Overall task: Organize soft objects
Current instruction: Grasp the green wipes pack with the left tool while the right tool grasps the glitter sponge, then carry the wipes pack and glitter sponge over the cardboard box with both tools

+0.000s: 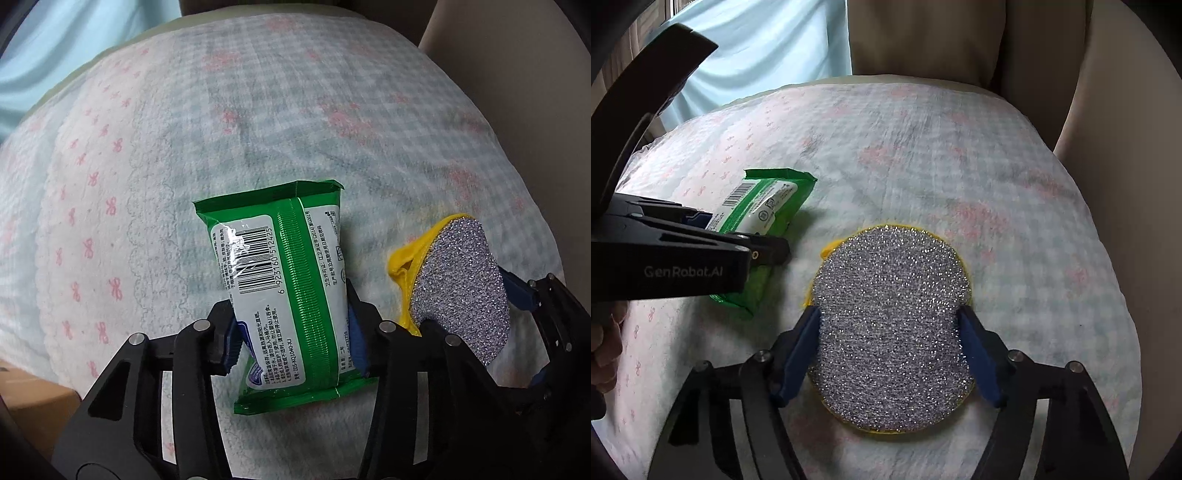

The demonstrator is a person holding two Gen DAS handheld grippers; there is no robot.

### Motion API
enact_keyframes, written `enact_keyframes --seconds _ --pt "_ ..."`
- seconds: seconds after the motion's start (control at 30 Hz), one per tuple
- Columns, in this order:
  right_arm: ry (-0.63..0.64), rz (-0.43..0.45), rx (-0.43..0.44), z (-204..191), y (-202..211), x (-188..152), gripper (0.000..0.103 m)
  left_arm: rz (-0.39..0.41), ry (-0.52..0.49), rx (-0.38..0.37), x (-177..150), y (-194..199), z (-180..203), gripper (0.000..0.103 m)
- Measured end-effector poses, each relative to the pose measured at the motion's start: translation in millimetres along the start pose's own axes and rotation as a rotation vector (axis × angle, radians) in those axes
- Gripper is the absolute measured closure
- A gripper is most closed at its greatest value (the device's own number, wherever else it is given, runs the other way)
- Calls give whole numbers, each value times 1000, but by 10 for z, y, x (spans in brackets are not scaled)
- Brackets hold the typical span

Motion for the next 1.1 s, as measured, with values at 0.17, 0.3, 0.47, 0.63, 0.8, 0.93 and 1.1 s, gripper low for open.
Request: enact_keyframes --seconds 0.17,0.3,0.47,0.63,0.8,0.93,1.1 --pt "-2 -1 13 -77 60 16 65 -2 9 7 -14 56 -49 64" --pt "-46 8 22 -40 156 67 71 1 31 7 -25 160 -93 64" --pt "-69 29 25 -55 362 177 72 18 34 10 -7 382 -57 64" --pt "-103 54 21 -49 759 324 72 53 37 1 25 815 3 64" --pt "-129 89 0 -84 1363 538 72 99 38 0 95 1456 7 64" --pt "-134 112 -10 -205 1911 707 72 136 58 7 108 2051 -92 64" --pt "-126 135 -2 -546 2506 818 72 192 84 9 -32 2771 -299 64"
Point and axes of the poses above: each gripper's, at about its wrist camera, not at the fingertips, and y roughly against the way its jaws point, z to its right, x to its top, the point moved 9 cm from there along -y, roughly the way its jaws point, and after that the axes turned 2 degrees about y, right-handed, at the moved point
